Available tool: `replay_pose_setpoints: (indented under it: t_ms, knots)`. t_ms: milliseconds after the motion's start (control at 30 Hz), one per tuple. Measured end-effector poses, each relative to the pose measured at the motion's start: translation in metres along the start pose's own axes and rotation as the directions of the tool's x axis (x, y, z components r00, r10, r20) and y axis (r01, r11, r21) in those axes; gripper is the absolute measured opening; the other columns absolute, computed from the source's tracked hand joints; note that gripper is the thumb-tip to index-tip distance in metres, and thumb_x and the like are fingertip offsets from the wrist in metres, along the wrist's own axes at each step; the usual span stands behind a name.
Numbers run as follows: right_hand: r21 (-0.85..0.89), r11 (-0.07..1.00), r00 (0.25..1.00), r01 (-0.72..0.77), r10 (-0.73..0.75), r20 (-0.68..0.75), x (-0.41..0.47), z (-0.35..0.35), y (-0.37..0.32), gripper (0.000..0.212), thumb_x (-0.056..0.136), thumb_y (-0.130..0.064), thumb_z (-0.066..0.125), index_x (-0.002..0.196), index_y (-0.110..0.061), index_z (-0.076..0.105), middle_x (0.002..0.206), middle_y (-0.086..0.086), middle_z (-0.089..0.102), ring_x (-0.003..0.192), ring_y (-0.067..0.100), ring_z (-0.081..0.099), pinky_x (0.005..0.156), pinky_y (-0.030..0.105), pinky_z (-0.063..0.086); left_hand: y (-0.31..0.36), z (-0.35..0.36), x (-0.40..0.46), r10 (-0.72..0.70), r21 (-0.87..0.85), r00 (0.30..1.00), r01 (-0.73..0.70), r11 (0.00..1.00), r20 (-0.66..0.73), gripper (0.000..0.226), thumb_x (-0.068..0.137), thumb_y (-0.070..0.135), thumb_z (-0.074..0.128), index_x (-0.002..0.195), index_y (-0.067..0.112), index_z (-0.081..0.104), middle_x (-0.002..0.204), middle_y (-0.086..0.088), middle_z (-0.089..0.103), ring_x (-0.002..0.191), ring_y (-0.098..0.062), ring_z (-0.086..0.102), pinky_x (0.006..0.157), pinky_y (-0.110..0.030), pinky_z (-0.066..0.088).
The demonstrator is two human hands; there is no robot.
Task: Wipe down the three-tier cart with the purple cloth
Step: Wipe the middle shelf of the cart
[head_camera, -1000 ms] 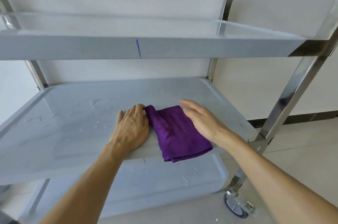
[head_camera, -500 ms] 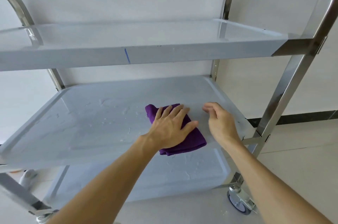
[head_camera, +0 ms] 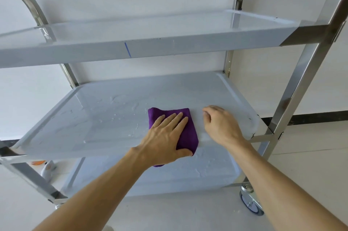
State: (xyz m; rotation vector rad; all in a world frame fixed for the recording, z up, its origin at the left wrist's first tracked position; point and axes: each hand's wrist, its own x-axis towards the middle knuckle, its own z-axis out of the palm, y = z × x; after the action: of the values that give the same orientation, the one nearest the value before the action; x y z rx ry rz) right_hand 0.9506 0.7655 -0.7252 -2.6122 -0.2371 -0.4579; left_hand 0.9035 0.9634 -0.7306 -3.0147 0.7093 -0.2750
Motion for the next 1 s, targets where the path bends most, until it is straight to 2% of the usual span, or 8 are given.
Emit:
replay_pose_setpoints:
  t_ms: [167, 333, 400, 533, 633, 767, 1000]
  knots:
    - [0.007, 1.000, 0.999, 0.011, -0.011, -0.040, 0.000, 0.002, 0.001, 0.025, 0.095, -0.018, 0.049, 0.111, -0.013, 0.068, 0.114, 0.001, 0.070, 0.106, 0.027, 0.062, 0.080, 0.033, 0.047, -0.034, -0.003, -0.026, -0.044, 0.020, 0.999, 0.043, 0.999, 0.013, 0.102, 0.075, 0.085, 0.040, 0.157, 0.030, 0.012, 0.165, 0.005, 0.011, 0.152, -0.018, 0.009, 0.123, -0.043, 0.006]
    - [-0.008, 1.000, 0.999, 0.010, -0.010, -0.043, 0.000, 0.004, 0.004, 0.020, 0.095, -0.020, 0.048, 0.101, -0.013, 0.066, 0.104, 0.001, 0.070, 0.096, 0.029, 0.061, 0.073, 0.035, 0.049, -0.095, -0.014, -0.074, -0.148, 0.059, 0.987, 0.145, 0.988, 0.062, 0.105, 0.068, 0.097, 0.028, 0.155, 0.042, 0.006, 0.164, 0.008, 0.008, 0.152, -0.016, 0.008, 0.120, -0.031, -0.001]
    - [-0.029, 0.999, 0.999, 0.016, -0.017, -0.038, 0.000, 0.005, 0.004, 0.019, 0.096, -0.020, 0.048, 0.098, -0.014, 0.065, 0.101, 0.001, 0.069, 0.093, 0.029, 0.060, 0.070, 0.035, 0.048, -0.117, -0.018, -0.096, -0.217, 0.061, 0.974, 0.213, 0.975, 0.069, 0.105, 0.065, 0.099, 0.028, 0.153, 0.047, 0.004, 0.164, 0.007, 0.009, 0.151, -0.018, 0.009, 0.119, -0.033, 0.004]
    - [-0.049, 0.999, 0.999, 0.015, -0.017, -0.044, -0.001, 0.005, 0.001, 0.018, 0.095, -0.021, 0.047, 0.092, -0.015, 0.064, 0.096, 0.000, 0.067, 0.087, 0.028, 0.057, 0.066, 0.034, 0.046, -0.130, -0.022, -0.109, -0.286, 0.048, 0.956, 0.283, 0.958, 0.069, 0.107, 0.061, 0.099, 0.033, 0.153, 0.047, 0.014, 0.161, 0.012, 0.019, 0.147, -0.017, 0.022, 0.120, -0.038, 0.017]
    - [-0.066, 0.998, 0.999, 0.009, -0.011, -0.032, -0.001, 0.004, -0.002, 0.019, 0.095, -0.024, 0.047, 0.088, -0.014, 0.063, 0.092, 0.002, 0.066, 0.085, 0.028, 0.057, 0.069, 0.036, 0.050, -0.126, -0.022, -0.105, -0.288, 0.042, 0.955, 0.286, 0.957, 0.071, 0.110, 0.060, 0.098, 0.035, 0.153, 0.045, 0.015, 0.162, 0.013, 0.017, 0.148, -0.016, 0.021, 0.122, -0.040, 0.015]
    - [-0.113, 0.994, 0.998, -0.011, 0.004, -0.058, -0.001, 0.008, -0.008, 0.021, 0.095, -0.028, 0.047, 0.085, -0.015, 0.061, 0.088, 0.002, 0.066, 0.084, 0.027, 0.058, 0.068, 0.036, 0.052, -0.117, -0.019, -0.097, -0.278, 0.055, 0.959, 0.275, 0.960, 0.054, 0.114, 0.059, 0.101, 0.027, 0.155, 0.040, 0.016, 0.163, 0.008, 0.017, 0.149, -0.020, 0.020, 0.121, -0.044, 0.016]
    - [-0.040, 0.995, 0.995, -0.094, 0.095, 0.027, 0.000, 0.003, -0.015, 0.015, 0.095, -0.023, 0.055, 0.103, -0.019, 0.067, 0.111, -0.002, 0.068, 0.100, 0.028, 0.061, 0.080, 0.037, 0.050, -0.049, -0.012, -0.042, -0.075, 0.079, 0.996, 0.071, 0.994, 0.049, 0.105, 0.076, 0.086, 0.038, 0.154, 0.021, 0.013, 0.162, -0.011, 0.017, 0.146, -0.039, 0.019, 0.119, -0.057, 0.011]
